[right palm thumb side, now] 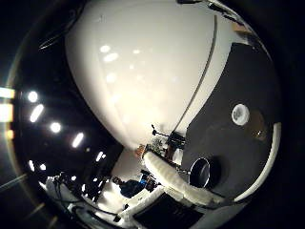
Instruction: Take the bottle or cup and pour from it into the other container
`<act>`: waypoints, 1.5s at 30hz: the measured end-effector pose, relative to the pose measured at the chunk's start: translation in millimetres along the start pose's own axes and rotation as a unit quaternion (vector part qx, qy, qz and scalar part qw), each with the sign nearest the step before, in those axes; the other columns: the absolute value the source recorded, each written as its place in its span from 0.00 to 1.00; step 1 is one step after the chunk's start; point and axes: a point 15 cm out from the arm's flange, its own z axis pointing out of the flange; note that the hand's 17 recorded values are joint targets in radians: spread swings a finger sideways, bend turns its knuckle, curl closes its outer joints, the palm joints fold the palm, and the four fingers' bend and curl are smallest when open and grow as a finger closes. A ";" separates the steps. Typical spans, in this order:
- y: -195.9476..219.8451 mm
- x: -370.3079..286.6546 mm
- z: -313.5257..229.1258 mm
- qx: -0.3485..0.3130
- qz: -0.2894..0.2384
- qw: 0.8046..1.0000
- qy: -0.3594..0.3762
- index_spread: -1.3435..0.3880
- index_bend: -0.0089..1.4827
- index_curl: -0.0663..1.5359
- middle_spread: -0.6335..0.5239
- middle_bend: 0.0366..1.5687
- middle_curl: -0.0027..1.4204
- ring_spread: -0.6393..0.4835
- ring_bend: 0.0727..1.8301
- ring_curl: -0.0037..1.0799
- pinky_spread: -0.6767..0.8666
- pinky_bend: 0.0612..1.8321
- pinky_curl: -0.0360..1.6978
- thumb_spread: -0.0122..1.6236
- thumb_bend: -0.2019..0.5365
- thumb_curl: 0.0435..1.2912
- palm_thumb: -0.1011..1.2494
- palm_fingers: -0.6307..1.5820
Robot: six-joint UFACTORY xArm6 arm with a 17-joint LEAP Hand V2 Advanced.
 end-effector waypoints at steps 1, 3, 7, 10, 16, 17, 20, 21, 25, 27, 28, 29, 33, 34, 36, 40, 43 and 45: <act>0.6 6.4 1.4 0.001 0.004 1.000 -0.004 0.66 0.11 0.22 0.59 0.18 0.25 0.71 0.27 0.19 0.71 0.46 0.02 0.61 0.23 0.20 0.40 0.35; 2.8 21.2 4.6 0.002 0.013 1.000 -0.013 0.66 0.11 0.22 0.59 0.18 0.25 0.71 0.27 0.19 0.71 0.46 0.02 0.61 0.23 0.20 0.38 0.35; 4.8 43.4 9.9 0.002 0.022 1.000 -0.022 0.66 0.11 0.22 0.59 0.18 0.25 0.71 0.27 0.20 0.71 0.45 0.02 0.60 0.23 0.20 0.38 0.35; 3.9 56.6 24.1 -0.007 0.015 1.000 -0.023 0.67 0.11 0.22 0.59 0.17 0.25 0.71 0.27 0.20 0.71 0.45 0.02 0.60 0.23 0.20 0.37 0.35; 7.5 73.6 46.2 -0.029 0.013 0.999 -0.029 0.67 0.11 0.22 0.59 0.17 0.25 0.71 0.26 0.20 0.71 0.44 0.02 0.59 0.24 0.20 0.37 0.35; 8.2 74.5 48.1 -0.031 0.014 0.999 -0.030 0.67 0.11 0.22 0.59 0.17 0.25 0.71 0.26 0.20 0.71 0.44 0.02 0.60 0.25 0.21 0.40 0.35; 11.0 78.9 63.7 -0.044 0.004 0.999 -0.027 0.67 0.11 0.22 0.59 0.17 0.25 0.70 0.27 0.20 0.71 0.43 0.02 0.60 0.25 0.22 0.48 0.35; 11.2 81.1 67.4 -0.047 -0.001 0.999 -0.022 0.67 0.11 0.22 0.59 0.17 0.25 0.70 0.27 0.20 0.71 0.43 0.02 0.60 0.25 0.22 0.49 0.35; 11.9 90.2 79.7 -0.057 -0.014 0.998 0.000 0.67 0.11 0.22 0.59 0.17 0.25 0.70 0.27 0.21 0.71 0.43 0.02 0.60 0.24 0.22 0.50 0.35; 14.2 92.7 83.4 -0.063 -0.017 0.998 0.004 0.67 0.11 0.22 0.59 0.17 0.25 0.69 0.27 0.20 0.71 0.44 0.02 0.60 0.24 0.22 0.50 0.35; 14.9 92.5 85.8 -0.065 -0.017 0.998 0.003 0.67 0.11 0.22 0.59 0.17 0.25 0.69 0.27 0.20 0.71 0.43 0.02 0.60 0.24 0.22 0.50 0.35; 15.9 92.1 88.3 -0.067 -0.018 0.998 0.003 0.67 0.11 0.22 0.59 0.18 0.25 0.69 0.27 0.20 0.71 0.43 0.02 0.59 0.24 0.22 0.51 0.35; 24.3 89.8 104.4 -0.084 -0.029 0.996 -0.004 0.67 0.11 0.22 0.60 0.19 0.25 0.69 0.27 0.20 0.71 0.43 0.02 0.59 0.24 0.22 0.50 0.35; 26.3 88.9 107.5 -0.087 -0.031 0.996 -0.006 0.67 0.11 0.21 0.60 0.19 0.25 0.69 0.27 0.20 0.71 0.43 0.02 0.59 0.23 0.22 0.50 0.35; 31.4 90.3 111.7 -0.091 -0.029 0.995 -0.009 0.67 0.11 0.21 0.60 0.19 0.25 0.69 0.27 0.20 0.71 0.44 0.02 0.59 0.24 0.22 0.50 0.35; 42.3 93.6 119.7 -0.101 -0.028 0.994 -0.013 0.67 0.11 0.21 0.60 0.19 0.25 0.70 0.27 0.20 0.71 0.44 0.02 0.59 0.24 0.22 0.51 0.35; 51.4 93.8 122.2 -0.104 -0.028 0.994 -0.016 0.67 0.11 0.21 0.60 0.20 0.25 0.70 0.27 0.20 0.71 0.43 0.02 0.59 0.24 0.22 0.51 0.35; 54.9 96.7 124.9 -0.103 -0.026 0.994 -0.012 0.67 0.11 0.22 0.60 0.20 0.25 0.70 0.27 0.20 0.71 0.43 0.02 0.59 0.24 0.22 0.51 0.35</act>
